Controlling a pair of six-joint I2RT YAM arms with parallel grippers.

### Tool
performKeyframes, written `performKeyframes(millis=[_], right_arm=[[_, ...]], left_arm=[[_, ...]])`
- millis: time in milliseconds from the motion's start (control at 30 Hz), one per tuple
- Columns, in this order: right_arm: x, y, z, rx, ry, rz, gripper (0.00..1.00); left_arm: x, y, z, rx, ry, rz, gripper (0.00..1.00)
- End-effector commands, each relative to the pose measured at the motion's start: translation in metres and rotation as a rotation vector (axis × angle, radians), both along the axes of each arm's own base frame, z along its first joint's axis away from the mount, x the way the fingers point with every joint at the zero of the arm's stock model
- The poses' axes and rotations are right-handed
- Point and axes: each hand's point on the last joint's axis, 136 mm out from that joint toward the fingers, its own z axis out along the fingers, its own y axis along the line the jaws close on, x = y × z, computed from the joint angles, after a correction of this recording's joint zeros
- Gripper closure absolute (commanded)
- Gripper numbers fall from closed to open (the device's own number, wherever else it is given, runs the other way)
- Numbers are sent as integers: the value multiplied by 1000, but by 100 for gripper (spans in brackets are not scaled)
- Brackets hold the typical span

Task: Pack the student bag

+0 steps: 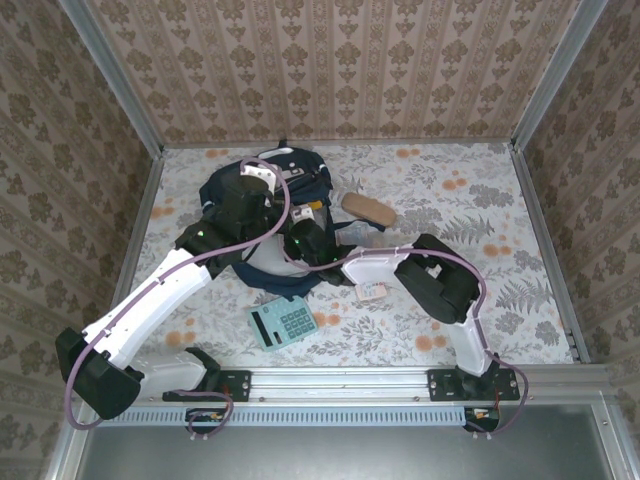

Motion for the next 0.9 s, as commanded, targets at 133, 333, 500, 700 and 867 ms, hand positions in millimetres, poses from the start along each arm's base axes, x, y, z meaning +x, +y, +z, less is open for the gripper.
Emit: performKeyframes(millis=[133, 333, 500, 700, 867], right_arm=[[41, -3, 6, 45, 34, -47, 91], [30, -11, 16, 14, 34, -16, 84], [-4, -34, 24, 28, 63, 3, 72], [-61, -59, 27, -7, 112, 32, 52], [-114, -70, 21, -37, 140, 63, 46]], left_arm=[[-1, -16, 36, -126, -78, -49, 100], [2, -12, 33, -102, -84, -28, 100], [7, -7, 22, -74, -76, 0, 100], [10, -4, 13, -63, -73, 18, 100], [11, -2, 7, -52, -67, 25, 100]])
